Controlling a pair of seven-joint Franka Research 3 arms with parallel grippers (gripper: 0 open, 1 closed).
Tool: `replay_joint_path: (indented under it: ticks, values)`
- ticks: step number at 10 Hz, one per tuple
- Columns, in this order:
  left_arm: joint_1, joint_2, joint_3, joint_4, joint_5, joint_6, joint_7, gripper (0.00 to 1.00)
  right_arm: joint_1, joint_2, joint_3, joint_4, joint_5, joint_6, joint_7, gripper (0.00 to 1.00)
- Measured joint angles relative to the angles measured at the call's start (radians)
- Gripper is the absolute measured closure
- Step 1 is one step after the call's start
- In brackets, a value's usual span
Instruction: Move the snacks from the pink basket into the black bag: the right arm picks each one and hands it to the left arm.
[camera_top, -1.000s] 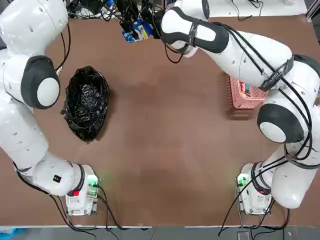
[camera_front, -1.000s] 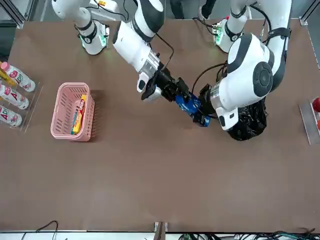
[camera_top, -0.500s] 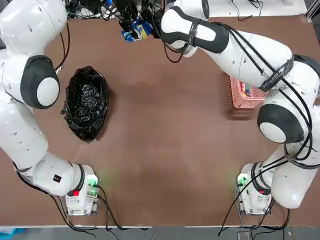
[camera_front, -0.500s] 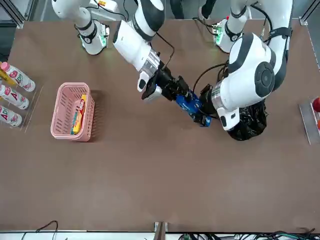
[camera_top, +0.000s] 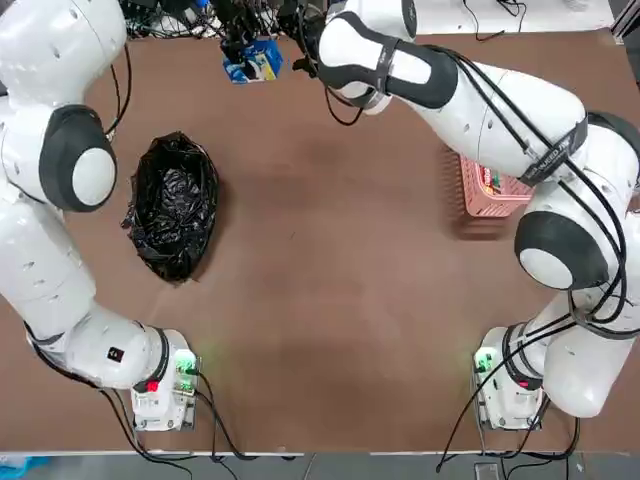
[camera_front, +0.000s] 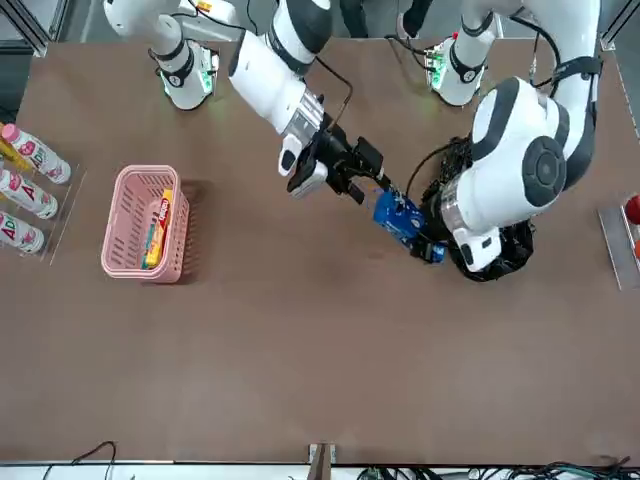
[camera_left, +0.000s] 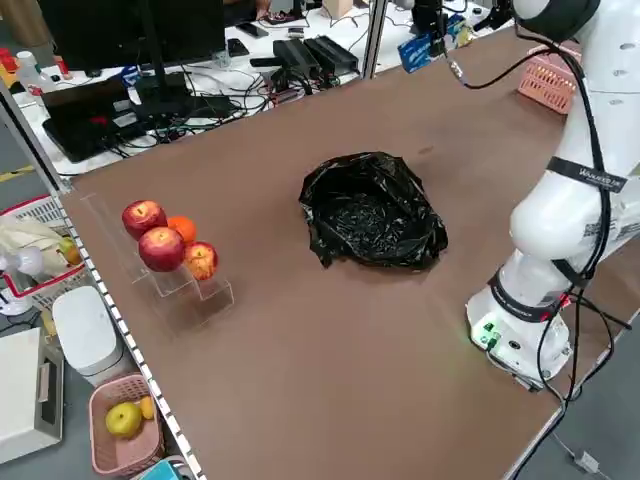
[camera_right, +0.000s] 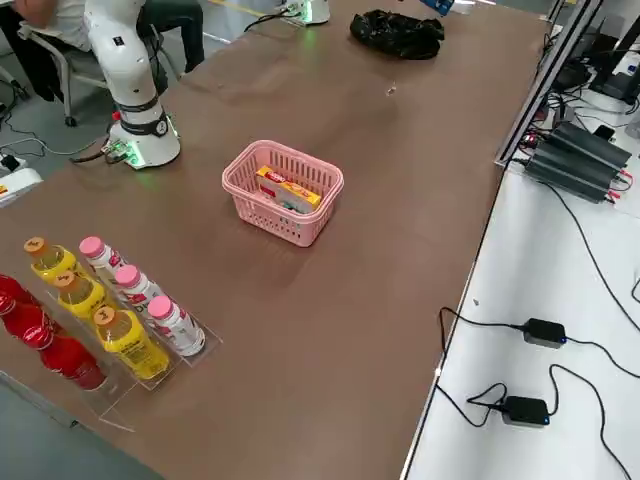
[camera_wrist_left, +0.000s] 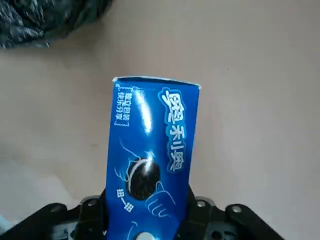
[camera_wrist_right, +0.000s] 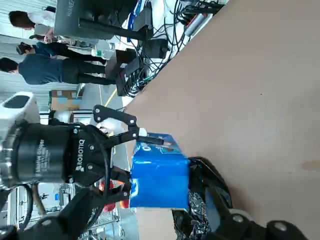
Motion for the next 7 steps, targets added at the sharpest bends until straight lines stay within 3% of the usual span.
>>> replay_joint_path:
  ticks: [2, 4, 7]
  values:
    - [0.072, 0.001, 0.001, -0.03, 0.074, -0.031, 0.06, 0.49, -0.017, 0.001, -0.016, -0.002, -0.001, -0.013, -0.078, 0.0]
    - [0.118, -0.01, 0.001, -0.085, 0.137, -0.045, 0.102, 0.49, -0.083, 0.001, -0.021, -0.003, -0.016, -0.109, -0.195, 0.0]
    - [0.182, -0.12, 0.0, -0.302, 0.253, -0.049, 0.157, 0.49, -0.215, -0.005, -0.026, 0.006, -0.228, -0.333, -0.242, 0.0]
